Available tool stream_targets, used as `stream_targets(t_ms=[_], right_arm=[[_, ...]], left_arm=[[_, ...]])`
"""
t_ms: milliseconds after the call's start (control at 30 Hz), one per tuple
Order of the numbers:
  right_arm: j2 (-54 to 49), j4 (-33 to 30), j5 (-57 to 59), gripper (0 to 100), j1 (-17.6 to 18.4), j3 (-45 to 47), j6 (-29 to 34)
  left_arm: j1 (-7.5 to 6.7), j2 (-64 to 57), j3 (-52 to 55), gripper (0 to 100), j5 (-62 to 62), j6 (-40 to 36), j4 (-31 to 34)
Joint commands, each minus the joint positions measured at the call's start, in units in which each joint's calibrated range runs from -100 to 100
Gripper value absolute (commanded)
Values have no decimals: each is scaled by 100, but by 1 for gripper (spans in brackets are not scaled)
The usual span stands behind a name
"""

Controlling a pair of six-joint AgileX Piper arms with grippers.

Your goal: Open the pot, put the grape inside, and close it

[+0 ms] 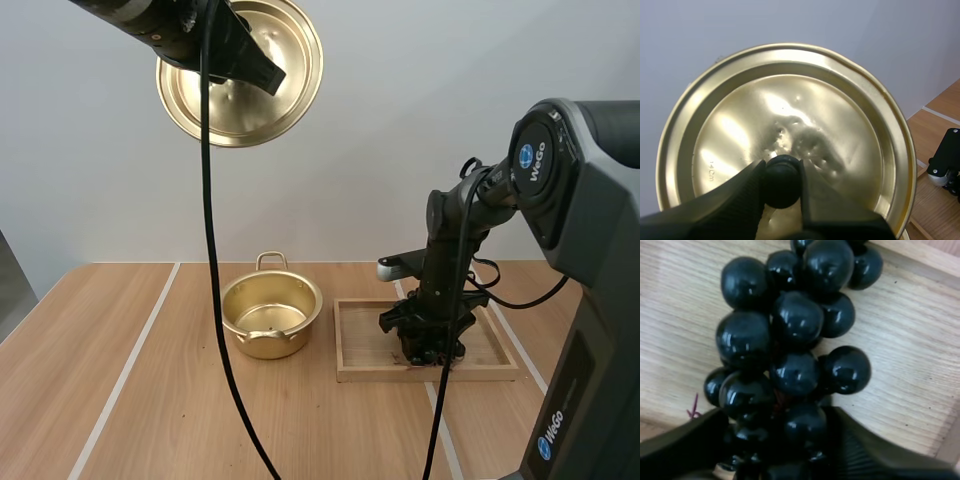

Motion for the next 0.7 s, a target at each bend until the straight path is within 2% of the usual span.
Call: stream_targets(t_ms=[0, 33, 67, 367, 667], right_arm=[[78, 157, 173, 19, 3, 71, 20], [78, 209, 173, 1, 3, 71, 20], [78, 269, 173, 0, 3, 71, 20], [51, 376, 160, 0, 3, 71, -13], [-782, 389, 140, 0, 3, 18, -134]], left_arm=[[-21, -43, -32, 0, -221, -61, -42], [-21, -43, -32, 0, -196, -61, -42], [-21, -43, -32, 0, -196, -61, -42], [-21, -43, -32, 0, -196, -61, -42], [-21, -43, -32, 0, -252, -61, -42]])
